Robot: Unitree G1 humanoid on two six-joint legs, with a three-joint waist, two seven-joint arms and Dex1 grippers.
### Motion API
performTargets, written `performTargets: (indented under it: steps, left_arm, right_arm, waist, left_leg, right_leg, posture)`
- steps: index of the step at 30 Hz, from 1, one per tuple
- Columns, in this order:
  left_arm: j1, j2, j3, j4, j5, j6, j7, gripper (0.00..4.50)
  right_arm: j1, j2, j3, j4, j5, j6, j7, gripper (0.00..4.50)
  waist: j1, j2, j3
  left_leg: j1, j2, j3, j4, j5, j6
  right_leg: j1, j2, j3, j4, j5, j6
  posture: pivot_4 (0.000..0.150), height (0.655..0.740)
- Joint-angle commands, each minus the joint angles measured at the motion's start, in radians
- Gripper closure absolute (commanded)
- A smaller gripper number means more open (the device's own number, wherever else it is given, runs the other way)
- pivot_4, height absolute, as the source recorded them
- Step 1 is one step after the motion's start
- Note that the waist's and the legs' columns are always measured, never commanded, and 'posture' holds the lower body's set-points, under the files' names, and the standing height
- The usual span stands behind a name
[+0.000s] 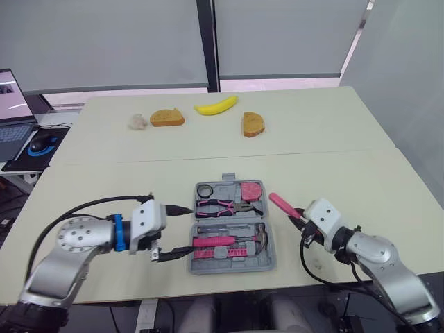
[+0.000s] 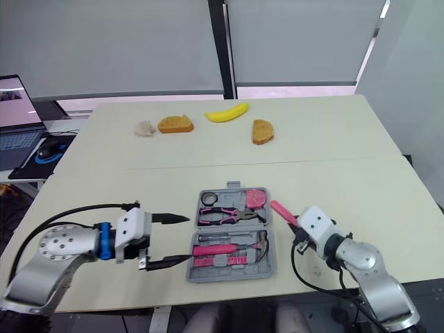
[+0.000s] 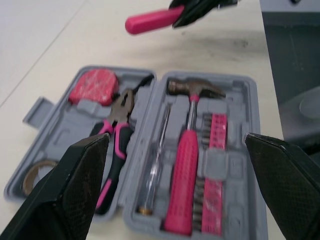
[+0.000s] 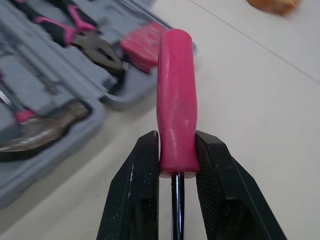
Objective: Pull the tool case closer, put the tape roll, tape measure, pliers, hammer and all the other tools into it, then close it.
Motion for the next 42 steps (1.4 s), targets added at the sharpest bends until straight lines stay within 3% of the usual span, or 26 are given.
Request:
performTargets:
  steps: [1, 6, 16, 31, 42]
  left_arm:
    - [0.033, 0.04, 0.049, -0.01, -0.014, -0.041, -0.047, 0.0]
    - [0.111, 0.083, 0.058, -0.03, 0.012, -0.097, -0.099, 0.0]
    - [0.121, 0.11, 0.026, -0.04, 0.045, -0.144, -0.139, 0.0]
    - [0.183, 0.131, 0.04, -0.11, 0.05, -0.122, -0.123, 0.0]
    - [0.207, 0.129, 0.042, -0.132, 0.049, -0.108, -0.096, 0.0]
  right_arm:
    - [-0.086, -0.07, 0.073, -0.112, 0.042, 0.088, 0.124, 3.79]
    - [-0.228, -0.137, 0.248, -0.137, 0.065, 0.219, 0.268, 3.79]
    - [-0.412, -0.023, 0.513, -0.007, 0.005, 0.278, 0.318, 3.79]
    - [-0.483, 0.161, 0.632, 0.171, -0.048, 0.29, 0.282, 3.79]
    - [-0.503, 0.191, 0.622, 0.176, -0.035, 0.337, 0.29, 3.79]
  waist:
    - [0.002, 0.0, 0.0]
    - [0.009, -0.002, 0.0]
    - [0.005, -0.002, 0.0]
    - [0.002, -0.002, 0.0]
    - [0.002, -0.002, 0.0]
  left_leg:
    - [0.0, 0.0, 0.0, 0.0, 0.0, 0.0]
    - [-0.001, -0.001, 0.0, 0.0, 0.0, 0.0]
    - [-0.002, -0.001, -0.001, 0.0, 0.0, 0.0]
    - [-0.001, -0.001, -0.001, -0.001, 0.0, 0.0]
    - [-0.001, -0.001, -0.002, -0.001, 0.0, 0.0]
  right_leg:
    - [0.0, 0.0, 0.0, -0.001, 0.0, 0.0]
    - [0.001, -0.001, 0.0, -0.005, 0.0, 0.0]
    - [0.0, -0.001, -0.001, -0.005, 0.0, 0.0]
    - [-0.002, -0.001, -0.001, -0.004, 0.0, 0.0]
    - [-0.003, -0.001, -0.001, -0.004, 0.0, 0.0]
  posture:
    - [0.15, 0.74]
    - [0.15, 0.74]
    - [0.15, 0.74]
    - [0.15, 0.74]
    - [0.15, 0.74]
